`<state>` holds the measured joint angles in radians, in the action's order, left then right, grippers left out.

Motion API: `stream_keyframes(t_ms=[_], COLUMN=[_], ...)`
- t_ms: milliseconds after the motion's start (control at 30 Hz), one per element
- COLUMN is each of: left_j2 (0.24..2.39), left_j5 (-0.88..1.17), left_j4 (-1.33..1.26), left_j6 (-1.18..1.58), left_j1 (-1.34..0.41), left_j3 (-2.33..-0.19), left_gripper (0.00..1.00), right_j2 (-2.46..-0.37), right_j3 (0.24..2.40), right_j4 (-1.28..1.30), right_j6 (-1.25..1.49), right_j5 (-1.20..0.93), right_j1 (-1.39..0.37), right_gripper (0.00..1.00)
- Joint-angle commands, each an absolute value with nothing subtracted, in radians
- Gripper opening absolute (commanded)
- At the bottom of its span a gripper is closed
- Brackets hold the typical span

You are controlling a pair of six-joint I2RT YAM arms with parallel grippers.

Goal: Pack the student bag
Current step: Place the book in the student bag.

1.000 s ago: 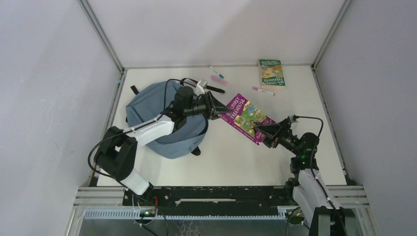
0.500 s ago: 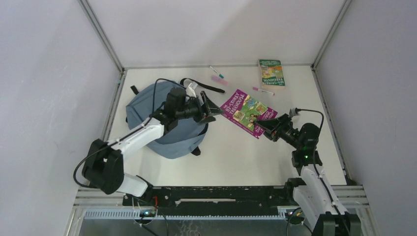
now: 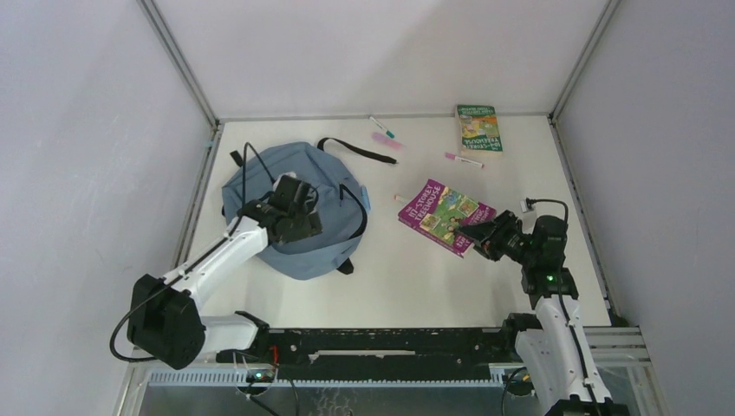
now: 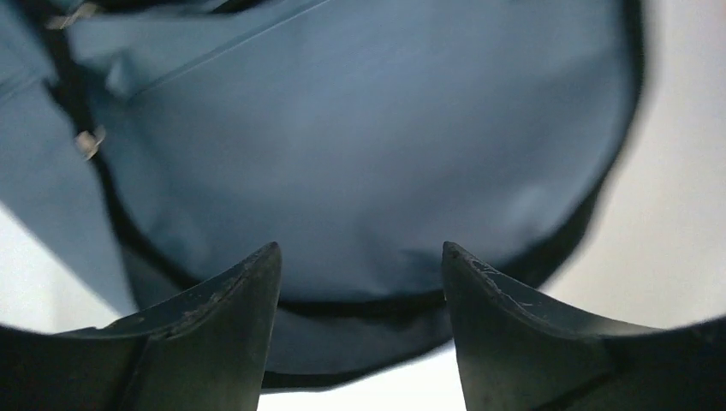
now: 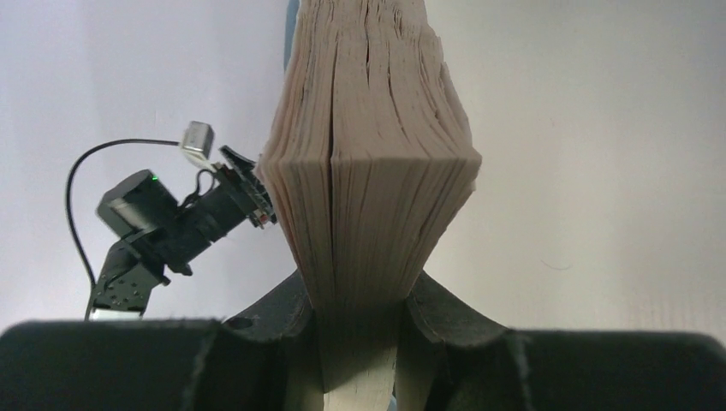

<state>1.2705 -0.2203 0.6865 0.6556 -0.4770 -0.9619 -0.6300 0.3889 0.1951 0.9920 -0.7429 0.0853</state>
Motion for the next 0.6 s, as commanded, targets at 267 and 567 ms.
stream_keyframes(t_ms=[267, 567], left_j2=[1.174, 1.085], left_j5=[-0.113, -0.07], left_j4=[0.58, 0.531], left_j6=[0.739, 0.738], left_j1=[-0.413, -0.555], left_j3=[-0.689, -0.669], left_gripper=[0.7, 0.78], right_j2=[-0.701, -0.819], right_j3=[0.468, 0.468], right_j4=[0.168, 0.207], right_j6=[0.879, 0.851], right_j5=[-0.761, -0.654], right_j1=[0.006, -0.109], right_gripper=[0.0, 0.0])
